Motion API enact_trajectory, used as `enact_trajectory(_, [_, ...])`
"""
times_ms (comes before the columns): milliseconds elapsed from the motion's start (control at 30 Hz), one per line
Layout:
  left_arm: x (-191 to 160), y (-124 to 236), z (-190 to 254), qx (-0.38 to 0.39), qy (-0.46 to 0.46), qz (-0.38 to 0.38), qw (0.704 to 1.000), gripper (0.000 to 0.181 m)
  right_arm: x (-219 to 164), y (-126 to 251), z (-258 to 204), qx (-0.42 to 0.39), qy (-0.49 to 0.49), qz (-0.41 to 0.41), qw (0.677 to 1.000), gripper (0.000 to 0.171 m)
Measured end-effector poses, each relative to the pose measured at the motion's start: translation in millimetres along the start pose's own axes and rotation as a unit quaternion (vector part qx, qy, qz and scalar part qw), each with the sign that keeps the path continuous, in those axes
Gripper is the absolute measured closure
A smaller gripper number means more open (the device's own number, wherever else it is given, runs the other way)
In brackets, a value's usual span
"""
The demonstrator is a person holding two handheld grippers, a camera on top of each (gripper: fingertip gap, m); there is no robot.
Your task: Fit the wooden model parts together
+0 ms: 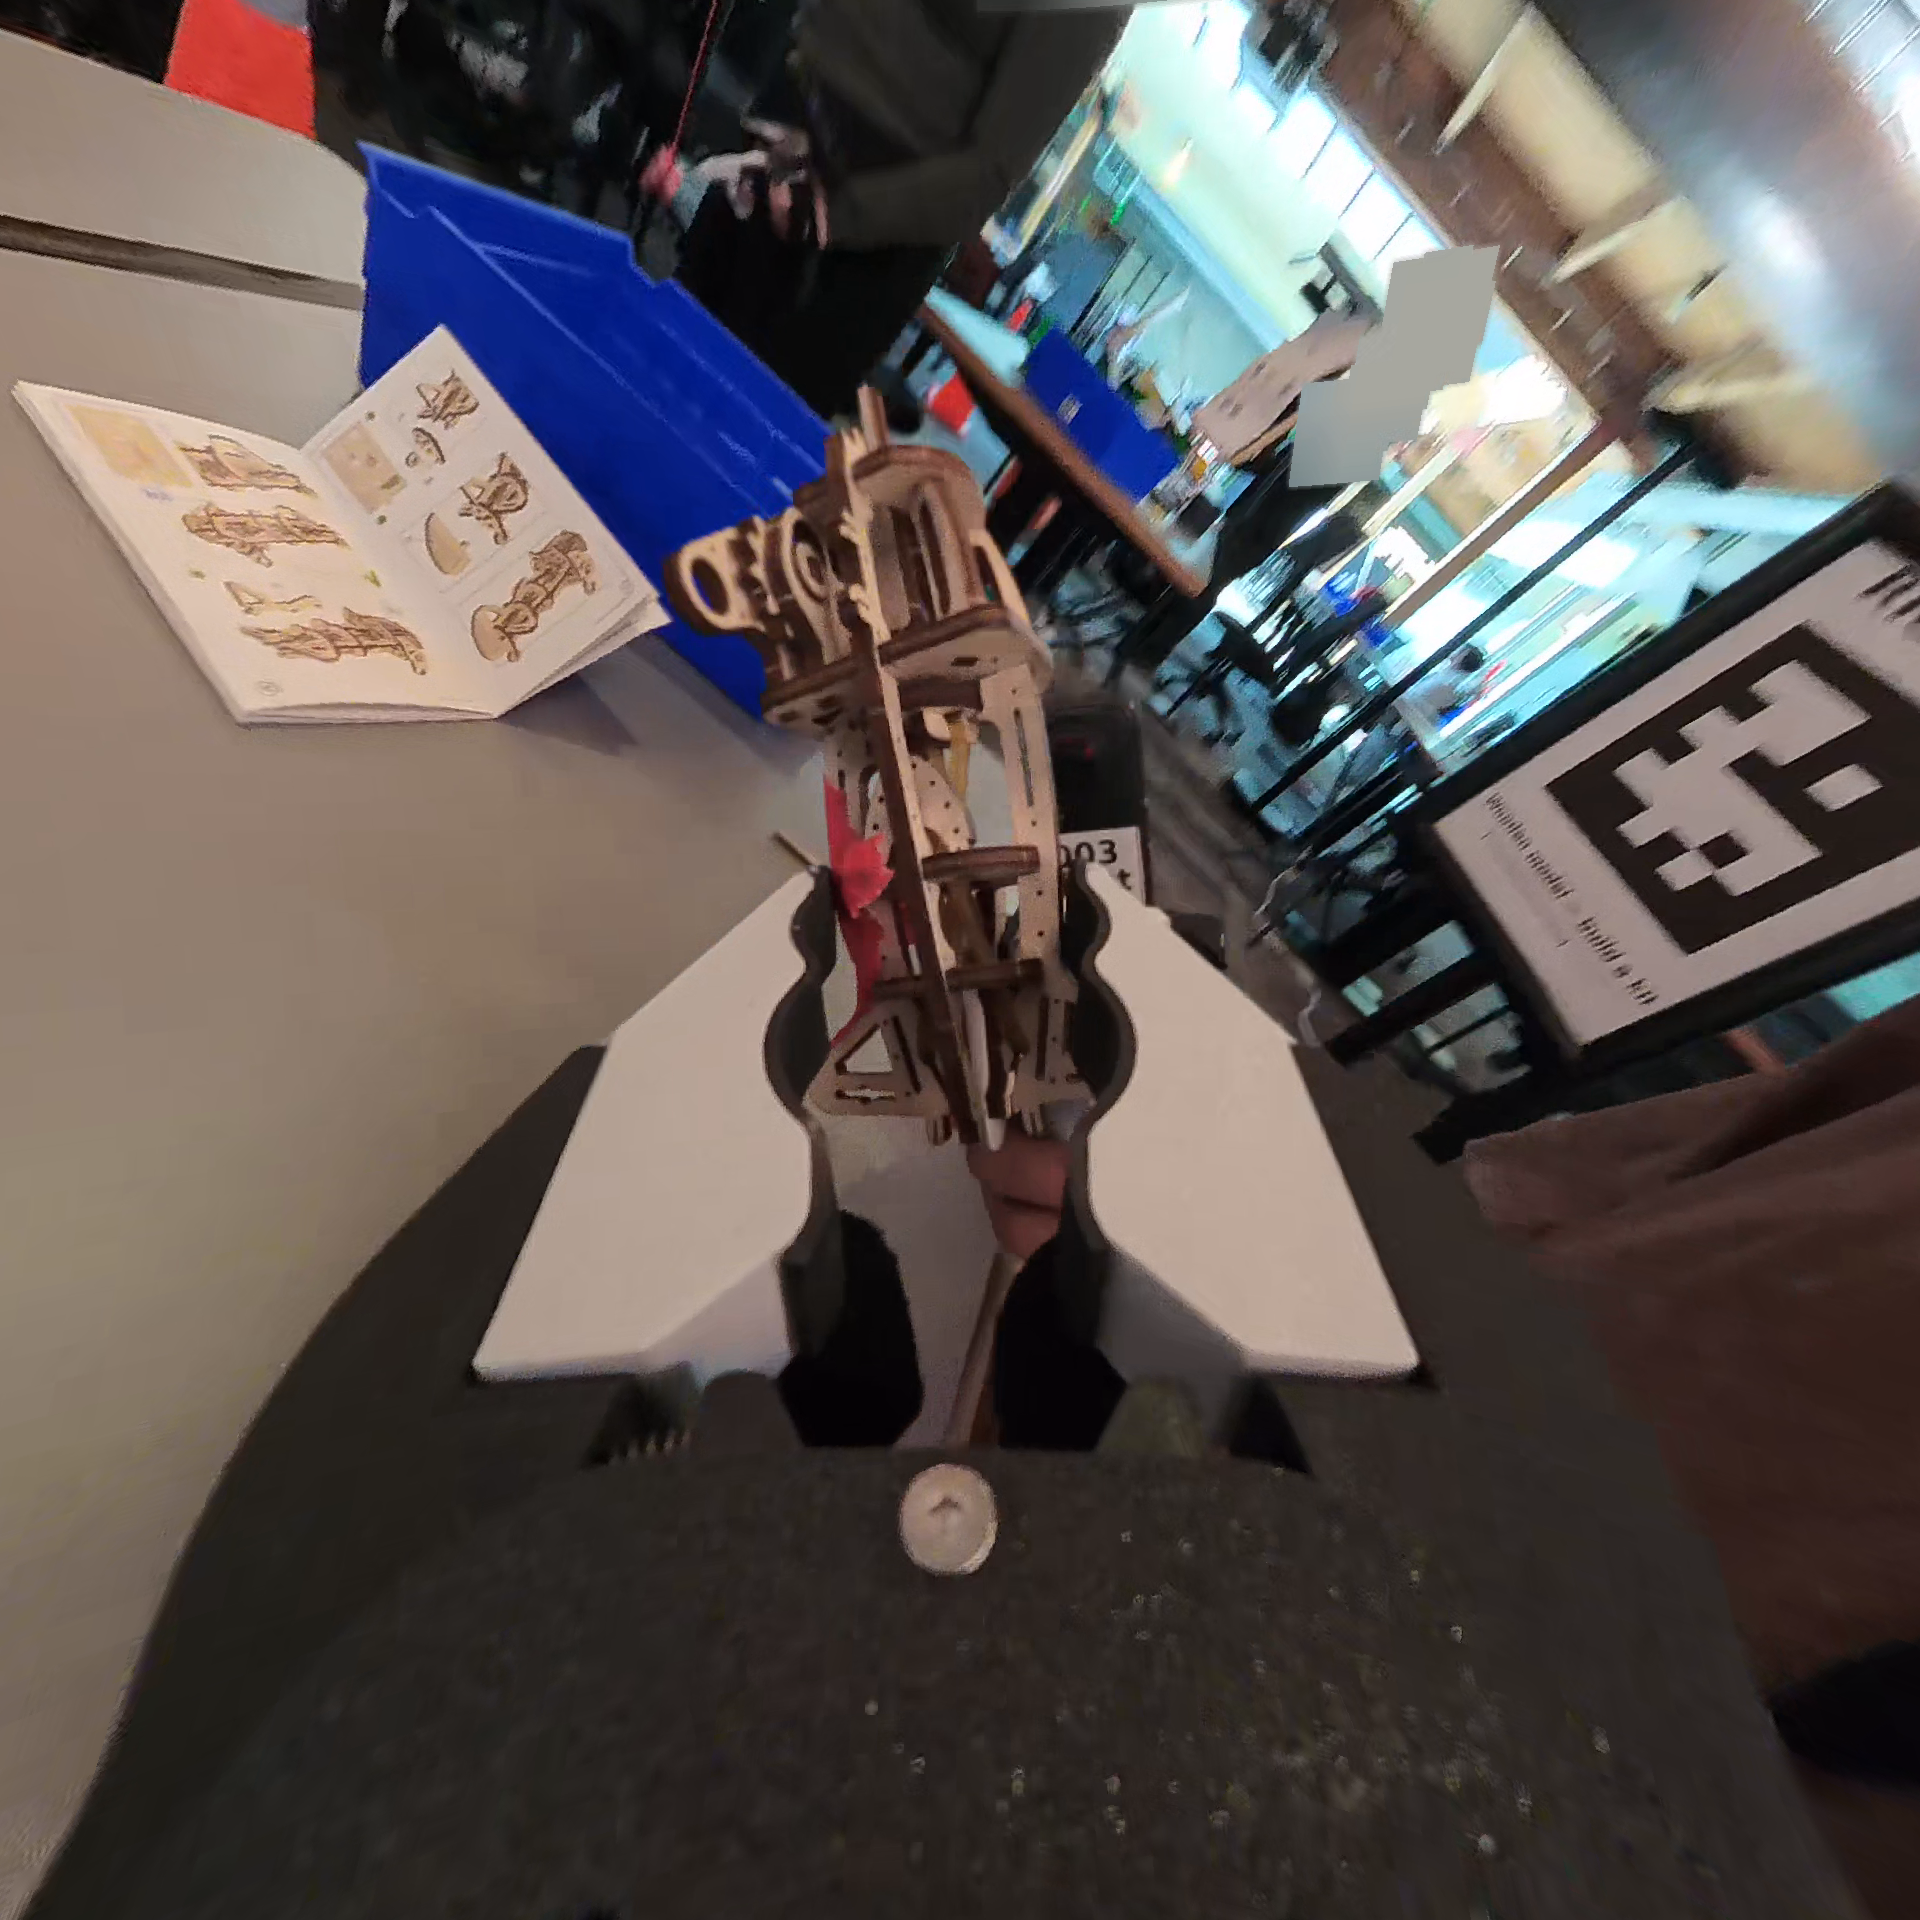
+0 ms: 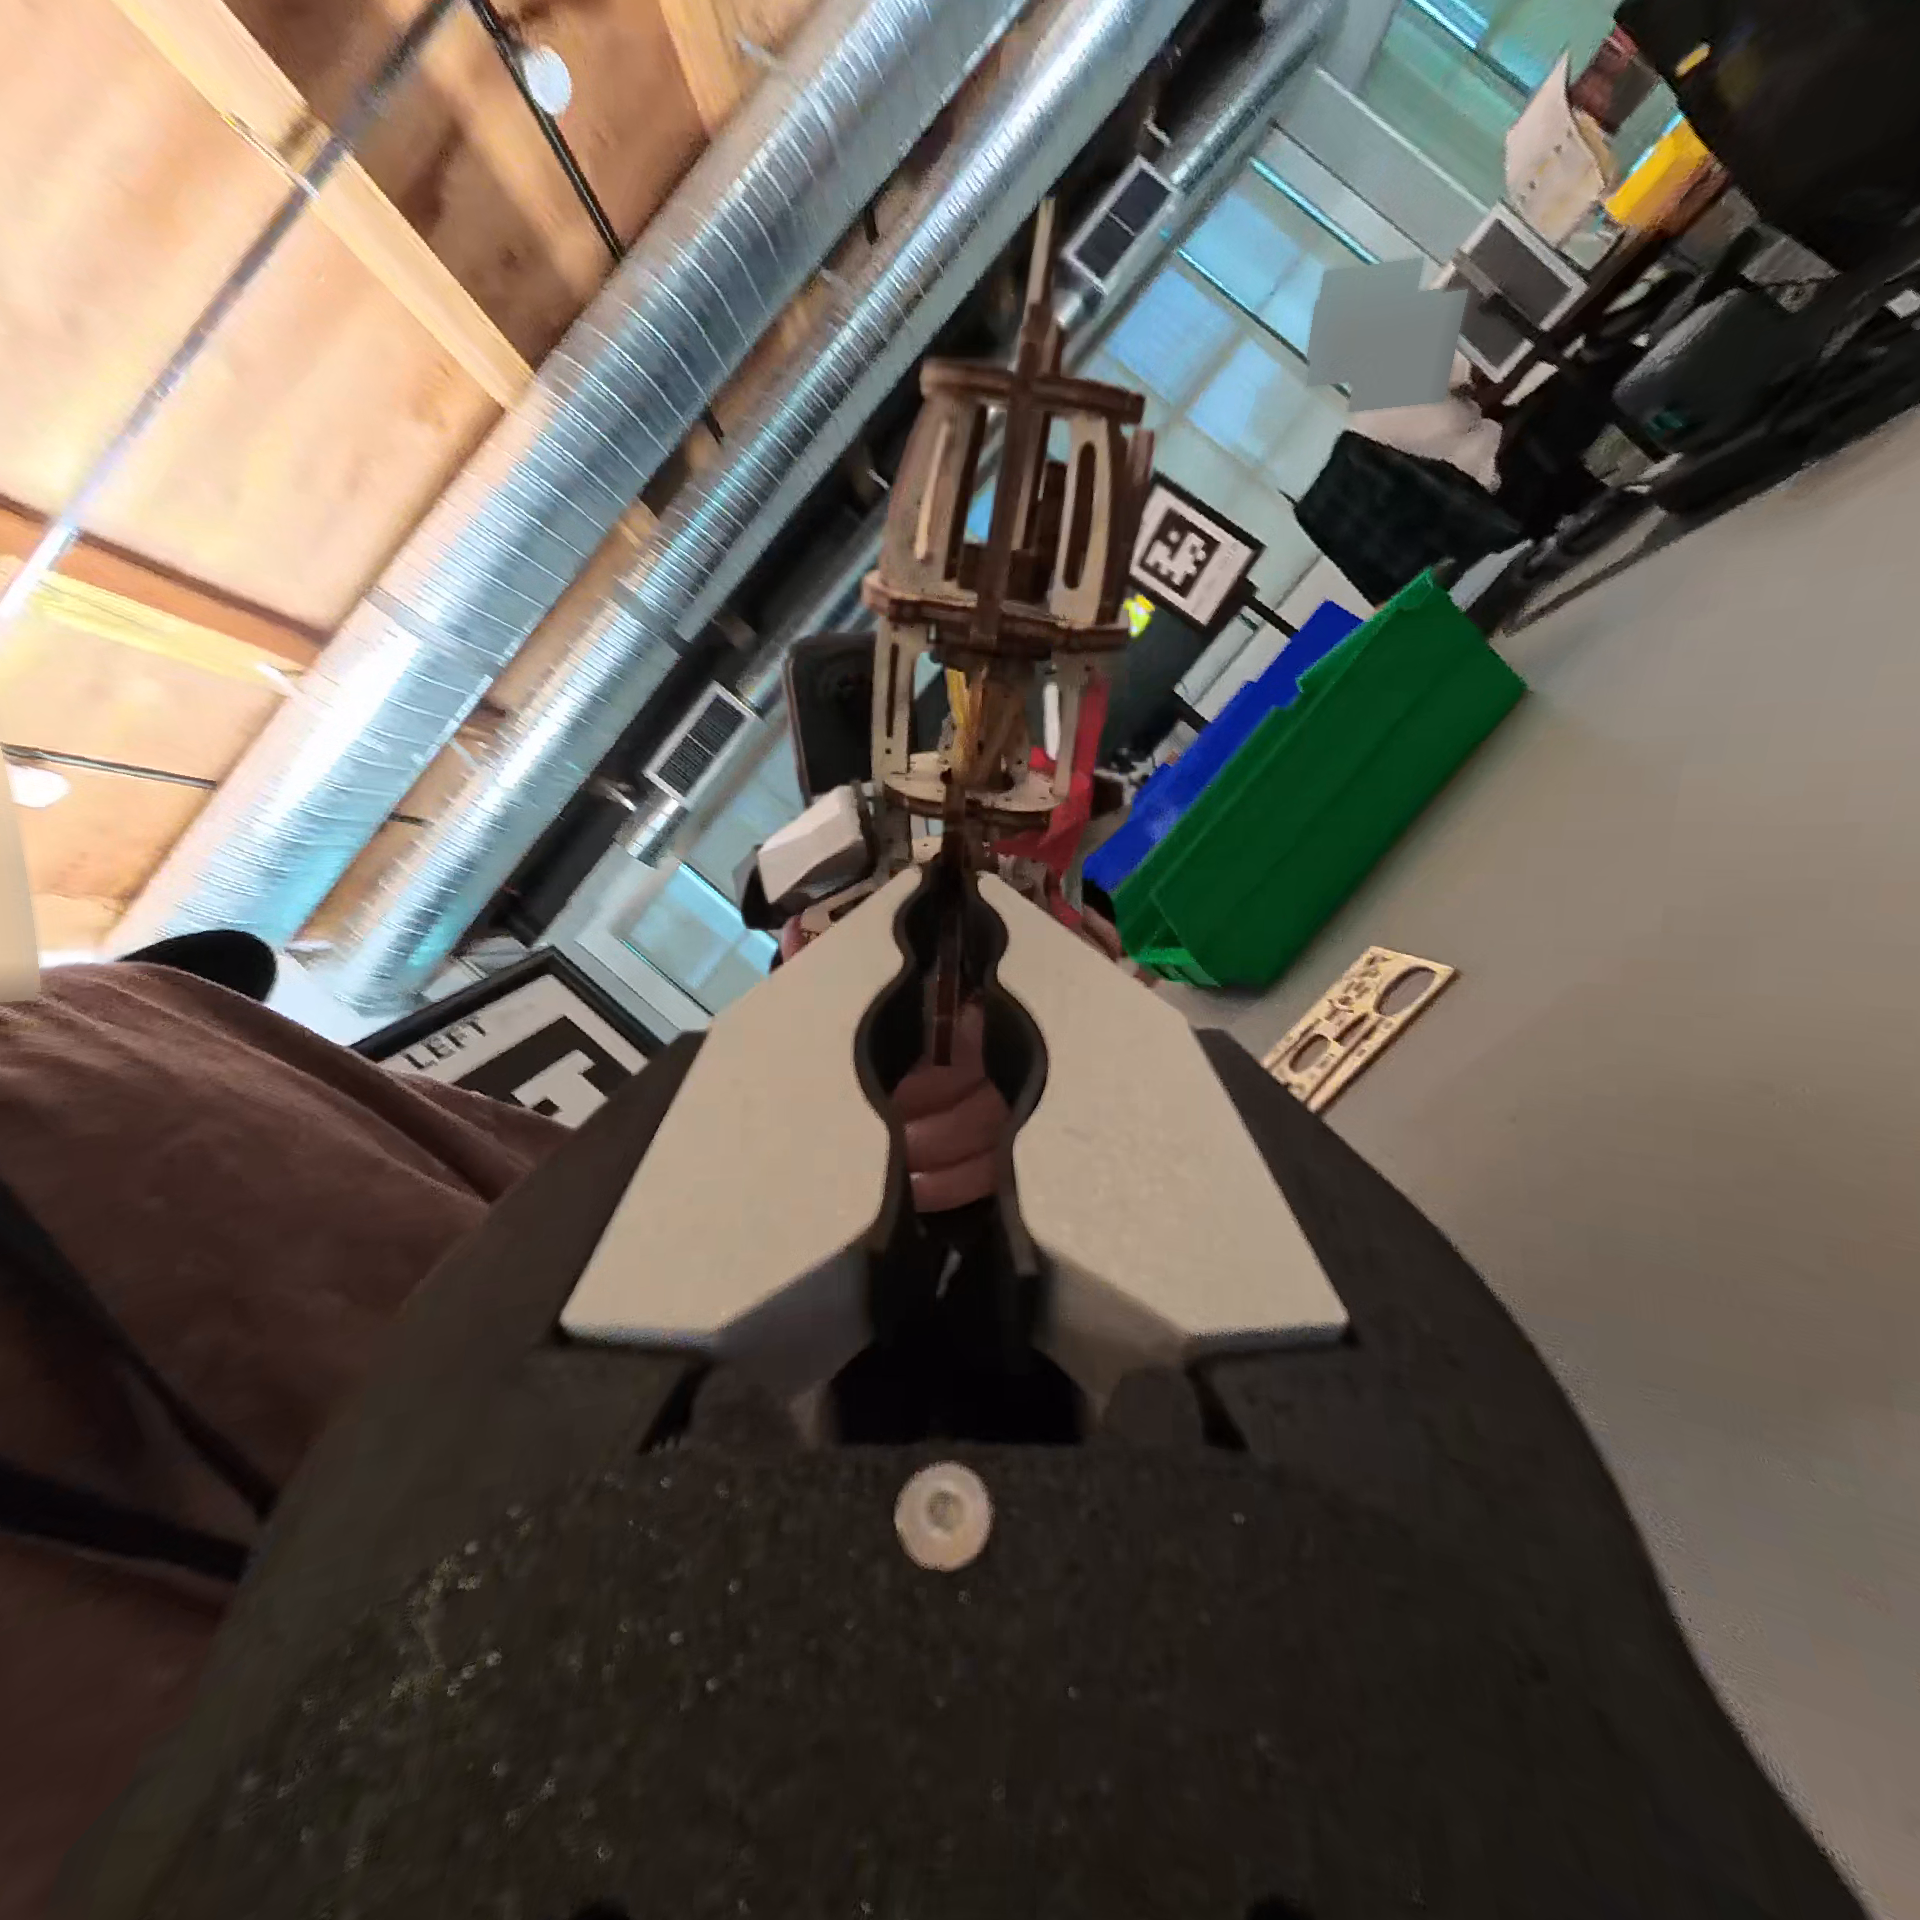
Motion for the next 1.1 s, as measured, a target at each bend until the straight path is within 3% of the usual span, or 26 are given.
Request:
enact_trajectory(233, [13,-4,16,0.030,-0.055,-0.076,0.995,0.135,2,4,-8,0.000,0.028,-0.003,1.000,0.168])
enact_trajectory(500, [12,-8,27,0.070,-0.111,-0.147,0.980,0.114,1,0,-19,-0.135,0.143,-0.059,0.979,0.169])
enact_trajectory(667, [7,-10,28,0.070,-0.096,-0.099,0.988,0.112,2,-1,-27,-0.173,0.168,-0.082,0.967,0.169])
enact_trajectory(800, [-7,-16,26,0.017,-0.034,-0.050,0.998,0.094,-5,-9,-35,-0.164,0.201,-0.116,0.959,0.169])
enact_trajectory(967, [-20,-15,25,0.052,-0.069,0.003,0.996,0.080,-10,-11,-27,-0.216,0.182,-0.106,0.953,0.169])
enact_trajectory(1100, [-30,-11,20,0.060,-0.064,0.053,0.995,0.084,-12,-12,-24,-0.253,0.189,-0.110,0.942,0.170])
Point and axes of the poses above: each gripper's, where its closed fingertips meet, y back along the fingers, x out of its top, z = x × y across the jaws, the point moved 9 cm from there along y, back along the fingers, and after that the axes turned 11 degrees about -y, right-handed, at the moved point
